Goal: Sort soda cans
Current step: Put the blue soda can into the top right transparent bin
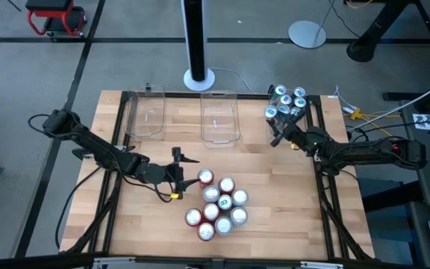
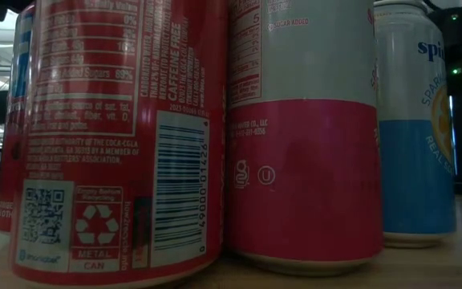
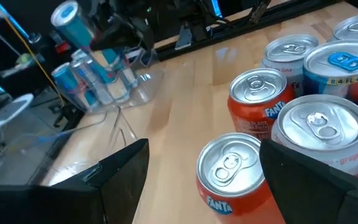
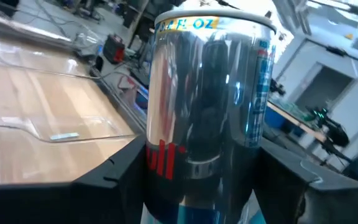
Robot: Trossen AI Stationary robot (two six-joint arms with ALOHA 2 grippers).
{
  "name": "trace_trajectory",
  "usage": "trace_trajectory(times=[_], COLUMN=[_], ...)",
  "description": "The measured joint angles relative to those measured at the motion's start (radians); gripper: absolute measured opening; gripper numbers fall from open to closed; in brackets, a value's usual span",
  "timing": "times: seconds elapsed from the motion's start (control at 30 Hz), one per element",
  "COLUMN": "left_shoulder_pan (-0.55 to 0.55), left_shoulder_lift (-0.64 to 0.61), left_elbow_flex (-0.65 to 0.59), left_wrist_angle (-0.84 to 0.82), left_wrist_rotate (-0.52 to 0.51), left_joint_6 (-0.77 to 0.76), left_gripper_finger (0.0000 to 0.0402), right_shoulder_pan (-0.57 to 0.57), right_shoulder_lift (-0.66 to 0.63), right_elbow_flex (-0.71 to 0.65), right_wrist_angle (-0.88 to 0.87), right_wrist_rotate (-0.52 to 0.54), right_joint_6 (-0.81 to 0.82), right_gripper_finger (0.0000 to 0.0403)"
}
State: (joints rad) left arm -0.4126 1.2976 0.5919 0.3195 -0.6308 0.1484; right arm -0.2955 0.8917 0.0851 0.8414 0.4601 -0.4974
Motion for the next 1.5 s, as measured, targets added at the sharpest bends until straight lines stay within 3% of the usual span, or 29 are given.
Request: trace_trajectory(times=[0.2, 0.47, 0.77, 0.93, 1.2, 1.5], left_shoulder_pan=[0.008, 0.089, 0.325, 0.417, 0.467, 0.479], left_shoulder_lift=[0.000, 0.000, 0.023, 0.141, 0.410, 0.609], left_elbow_flex=[0.000, 0.036, 0.182, 0.321, 0.561, 0.751], left_wrist_angle=[0.029, 0.137, 0.137, 0.145, 0.233, 0.254], left_wrist_rotate=[-0.001, 0.010, 0.328, 0.464, 0.475, 0.521], left_joint_6=[-0.033, -0.033, -0.066, -0.022, 0.122, 0.137], left_gripper_finger=[0.0294, 0.0294, 0.0338, 0.0347, 0.0347, 0.0347], right_shoulder_pan=[0.000, 0.001, 0.001, 0.001, 0.001, 0.002], right_shoulder_lift=[0.001, 0.000, 0.000, 0.001, 0.001, 0.001], right_elbow_flex=[0.010, 0.012, 0.012, 0.014, 0.014, 0.014], right_wrist_angle=[0.018, 0.120, 0.121, 0.138, 0.181, 0.205], right_wrist_rotate=[-0.049, -0.205, -0.366, -0.434, -0.504, -0.556], right_joint_6=[-0.025, -0.070, -0.084, -0.085, -0.078, -0.070], right_gripper_finger=[0.0225, 0.0225, 0.0225, 0.0225, 0.0225, 0.0225])
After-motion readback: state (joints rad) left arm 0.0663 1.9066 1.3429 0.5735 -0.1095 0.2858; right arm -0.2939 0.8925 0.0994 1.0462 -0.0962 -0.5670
